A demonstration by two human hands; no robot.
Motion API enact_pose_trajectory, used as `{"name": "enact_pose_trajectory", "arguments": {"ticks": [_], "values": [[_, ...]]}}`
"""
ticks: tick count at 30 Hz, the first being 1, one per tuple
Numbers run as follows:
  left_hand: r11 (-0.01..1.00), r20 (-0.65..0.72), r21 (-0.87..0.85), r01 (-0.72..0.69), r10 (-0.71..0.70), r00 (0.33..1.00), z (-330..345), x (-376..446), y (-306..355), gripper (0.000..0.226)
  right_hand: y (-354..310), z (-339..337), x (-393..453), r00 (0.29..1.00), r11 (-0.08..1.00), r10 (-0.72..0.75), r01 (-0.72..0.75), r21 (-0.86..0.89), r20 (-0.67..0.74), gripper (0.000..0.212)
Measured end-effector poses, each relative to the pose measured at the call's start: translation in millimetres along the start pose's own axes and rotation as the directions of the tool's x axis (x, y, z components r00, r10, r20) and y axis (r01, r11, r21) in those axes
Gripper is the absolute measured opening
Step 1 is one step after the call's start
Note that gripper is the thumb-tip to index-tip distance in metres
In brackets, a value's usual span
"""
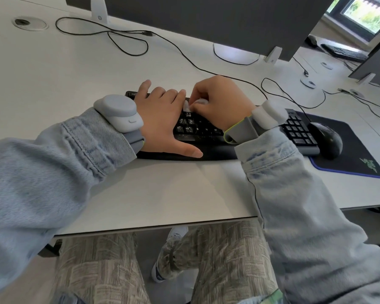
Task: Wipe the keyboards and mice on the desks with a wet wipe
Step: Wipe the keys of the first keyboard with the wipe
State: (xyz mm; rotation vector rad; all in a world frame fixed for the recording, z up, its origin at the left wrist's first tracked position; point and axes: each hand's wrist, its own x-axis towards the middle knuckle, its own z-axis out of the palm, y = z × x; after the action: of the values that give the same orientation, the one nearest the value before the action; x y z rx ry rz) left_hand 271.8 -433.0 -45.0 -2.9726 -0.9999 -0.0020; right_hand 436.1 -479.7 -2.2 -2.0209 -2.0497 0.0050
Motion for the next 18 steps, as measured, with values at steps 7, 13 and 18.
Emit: {"name": "enact_pose_trajectory", "arguments": {"ticks": [7,13,18], "values": [[1.000,-0.006,0.002,0.003,-0.003,1.000,-1,-1,0,0.152,16,-1,3,0.970,0.989,0.145,-0.139,0.046,-0.194,0.022],[1.000,-0.001,0.009,-0.001,0.001,1.000,-1,0,0,0.152,18,-10,-13,0.989,0.990,0.124,-0.118,0.075,-0.077,0.017],[1.000,0.000,0.004,0.003,-0.003,1.000,-1,-1,1,0.154,16,-14,-21,0.992,0.996,0.073,-0.078,0.043,0.105,0.013]]}}
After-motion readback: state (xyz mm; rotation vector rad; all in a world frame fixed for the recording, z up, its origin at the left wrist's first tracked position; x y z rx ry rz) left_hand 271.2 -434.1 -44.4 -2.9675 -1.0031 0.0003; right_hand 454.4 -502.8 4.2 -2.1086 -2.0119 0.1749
